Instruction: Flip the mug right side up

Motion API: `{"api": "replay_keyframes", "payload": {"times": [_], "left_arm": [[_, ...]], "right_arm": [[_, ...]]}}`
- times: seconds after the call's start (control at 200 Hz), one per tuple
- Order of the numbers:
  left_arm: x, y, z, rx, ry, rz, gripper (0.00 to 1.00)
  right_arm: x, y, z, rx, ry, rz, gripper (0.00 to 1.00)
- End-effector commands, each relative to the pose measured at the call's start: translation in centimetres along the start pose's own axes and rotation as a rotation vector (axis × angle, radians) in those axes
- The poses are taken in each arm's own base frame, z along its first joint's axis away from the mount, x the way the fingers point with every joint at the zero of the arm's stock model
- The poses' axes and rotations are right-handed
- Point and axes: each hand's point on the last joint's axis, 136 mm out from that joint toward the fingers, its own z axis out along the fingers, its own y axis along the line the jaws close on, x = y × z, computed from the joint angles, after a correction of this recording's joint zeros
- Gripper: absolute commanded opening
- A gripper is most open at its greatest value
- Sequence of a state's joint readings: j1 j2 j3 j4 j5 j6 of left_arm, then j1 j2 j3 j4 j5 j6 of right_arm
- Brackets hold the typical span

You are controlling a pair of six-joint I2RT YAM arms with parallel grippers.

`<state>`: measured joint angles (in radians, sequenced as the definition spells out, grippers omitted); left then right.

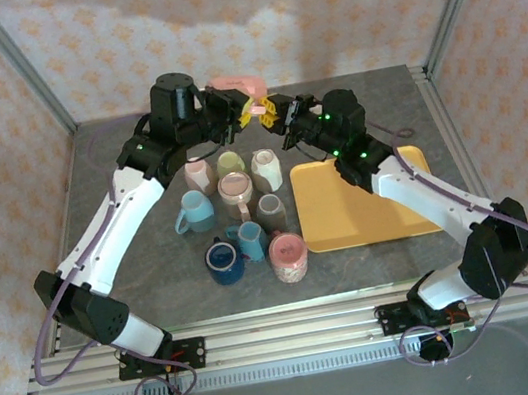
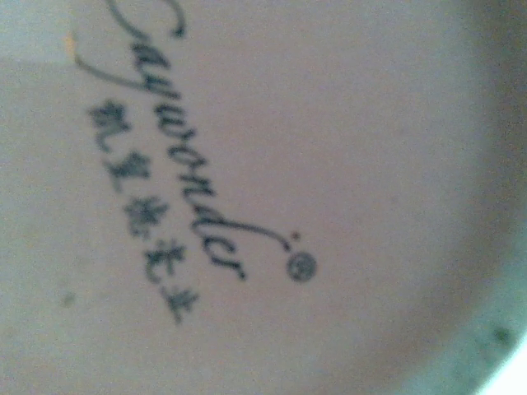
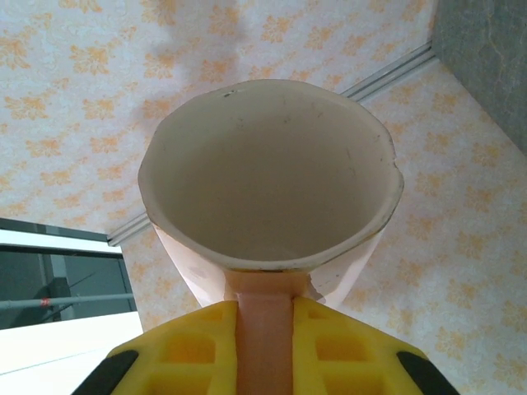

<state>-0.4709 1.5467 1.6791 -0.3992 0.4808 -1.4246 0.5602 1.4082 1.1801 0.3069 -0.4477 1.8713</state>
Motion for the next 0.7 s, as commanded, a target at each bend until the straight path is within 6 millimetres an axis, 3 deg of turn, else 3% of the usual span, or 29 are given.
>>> {"api": "replay_keyframes", "payload": {"times": [0.0,0.11,0.235,0.455,0.696], "left_arm": [[0.9,-3.2,-1.8,0.122,0.004,0.033,0.13],[0.9,-2.4,-1.8,0.100,0.007,0.035,0.29],[0.9,-1.8,-1.9,0.086,0.009,0.037,0.39],[0.5,-0.3,-2.4,0.039,0.014,0.045,0.55],[-0.2,2.3,-3.7,-0.026,0.026,0.090,0.63]], "right_arm": [[1.5,2.3,0.4,-0.080,0.038,-0.001,0.02],[1.6,3.0,0.5,-0.100,0.035,-0.043,0.00],[1.7,3.7,0.3,-0.119,0.016,-0.116,0.00],[1.5,4.8,-0.7,-0.132,-0.052,-0.284,0.00],[0.7,4.9,-2.4,-0.073,-0.139,-0.509,0.00]]}}
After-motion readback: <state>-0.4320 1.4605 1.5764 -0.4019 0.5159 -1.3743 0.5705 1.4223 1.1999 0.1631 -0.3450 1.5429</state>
